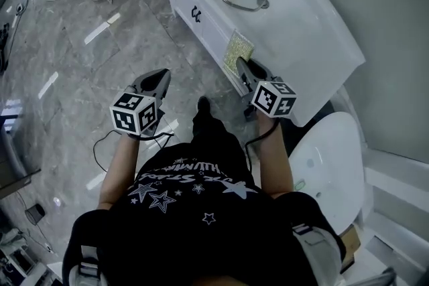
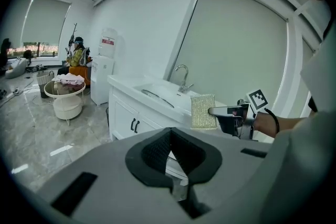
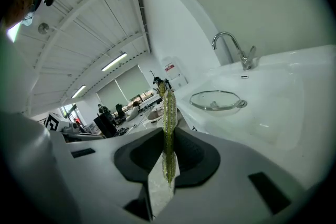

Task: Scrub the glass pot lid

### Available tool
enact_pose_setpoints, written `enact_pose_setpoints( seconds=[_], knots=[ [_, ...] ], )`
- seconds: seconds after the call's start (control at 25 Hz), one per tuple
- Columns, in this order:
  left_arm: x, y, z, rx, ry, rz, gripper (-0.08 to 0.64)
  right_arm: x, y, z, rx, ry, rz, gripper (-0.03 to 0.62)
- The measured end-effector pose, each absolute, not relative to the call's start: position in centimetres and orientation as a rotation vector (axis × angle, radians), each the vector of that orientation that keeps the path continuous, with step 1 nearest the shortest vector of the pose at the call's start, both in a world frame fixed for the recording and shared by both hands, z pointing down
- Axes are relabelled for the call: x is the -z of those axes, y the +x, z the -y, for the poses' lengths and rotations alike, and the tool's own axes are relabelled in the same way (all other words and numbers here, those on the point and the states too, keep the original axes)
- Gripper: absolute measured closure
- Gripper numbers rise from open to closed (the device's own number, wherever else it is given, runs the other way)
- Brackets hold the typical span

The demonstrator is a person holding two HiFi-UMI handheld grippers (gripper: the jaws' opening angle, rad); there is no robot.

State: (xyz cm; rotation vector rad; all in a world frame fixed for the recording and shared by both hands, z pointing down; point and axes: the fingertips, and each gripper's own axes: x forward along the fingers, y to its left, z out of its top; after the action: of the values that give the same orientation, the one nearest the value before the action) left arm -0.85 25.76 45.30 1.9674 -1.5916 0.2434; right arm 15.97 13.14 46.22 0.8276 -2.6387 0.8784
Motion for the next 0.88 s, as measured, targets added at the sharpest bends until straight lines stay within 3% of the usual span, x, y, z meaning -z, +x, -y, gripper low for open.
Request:
enact_pose_setpoints(
  seconds=[0.88],
  knots=[
    [-44.2,-4.4,-10.4,-0.237,1.897,1.677,0.552,-46.7,14.6,5.1,-0.866,0.860,2.622,0.529]
  ],
)
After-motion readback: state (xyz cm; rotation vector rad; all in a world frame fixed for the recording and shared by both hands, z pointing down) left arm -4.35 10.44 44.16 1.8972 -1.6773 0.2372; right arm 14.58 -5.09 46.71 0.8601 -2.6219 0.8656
